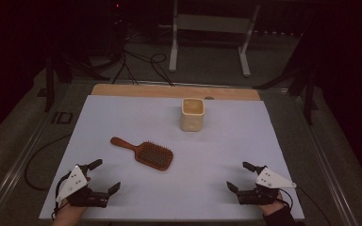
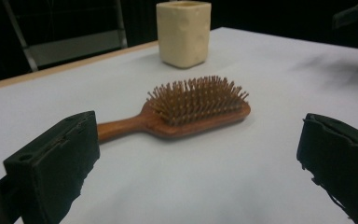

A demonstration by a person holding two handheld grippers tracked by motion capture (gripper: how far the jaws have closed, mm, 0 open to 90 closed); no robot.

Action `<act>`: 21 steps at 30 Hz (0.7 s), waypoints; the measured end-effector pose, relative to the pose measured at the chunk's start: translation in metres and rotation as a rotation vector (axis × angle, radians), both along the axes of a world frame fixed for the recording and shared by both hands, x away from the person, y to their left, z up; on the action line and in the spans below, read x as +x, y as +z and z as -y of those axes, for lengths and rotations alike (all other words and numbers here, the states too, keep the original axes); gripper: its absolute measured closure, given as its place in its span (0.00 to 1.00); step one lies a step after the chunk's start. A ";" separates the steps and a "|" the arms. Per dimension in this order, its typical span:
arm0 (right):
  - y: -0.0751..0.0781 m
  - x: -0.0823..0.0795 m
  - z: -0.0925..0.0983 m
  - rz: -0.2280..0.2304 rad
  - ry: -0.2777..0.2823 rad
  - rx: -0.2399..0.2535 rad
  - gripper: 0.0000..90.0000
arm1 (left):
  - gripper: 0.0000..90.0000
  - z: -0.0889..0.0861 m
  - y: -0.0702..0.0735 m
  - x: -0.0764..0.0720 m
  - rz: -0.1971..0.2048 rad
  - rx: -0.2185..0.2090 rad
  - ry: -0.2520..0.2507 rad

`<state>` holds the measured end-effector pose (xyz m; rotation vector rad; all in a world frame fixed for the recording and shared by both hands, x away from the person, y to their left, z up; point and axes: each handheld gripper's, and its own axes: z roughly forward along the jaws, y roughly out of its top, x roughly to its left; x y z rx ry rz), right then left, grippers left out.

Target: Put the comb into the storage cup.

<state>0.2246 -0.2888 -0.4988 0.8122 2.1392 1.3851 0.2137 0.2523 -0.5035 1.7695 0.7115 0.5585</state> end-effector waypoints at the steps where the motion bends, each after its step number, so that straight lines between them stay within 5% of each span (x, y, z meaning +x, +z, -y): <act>1: 0.000 0.000 0.000 0.000 0.000 0.000 0.09 | 0.00 0.000 0.000 0.000 0.000 0.000 0.000; 11: 0.001 -0.002 -0.002 0.014 -0.006 0.000 0.09 | 0.00 0.002 0.003 0.000 -0.015 0.027 -0.023; 21: 0.006 -0.005 0.000 0.059 -0.041 0.027 0.09 | 0.00 0.003 0.023 0.000 0.003 0.012 -0.017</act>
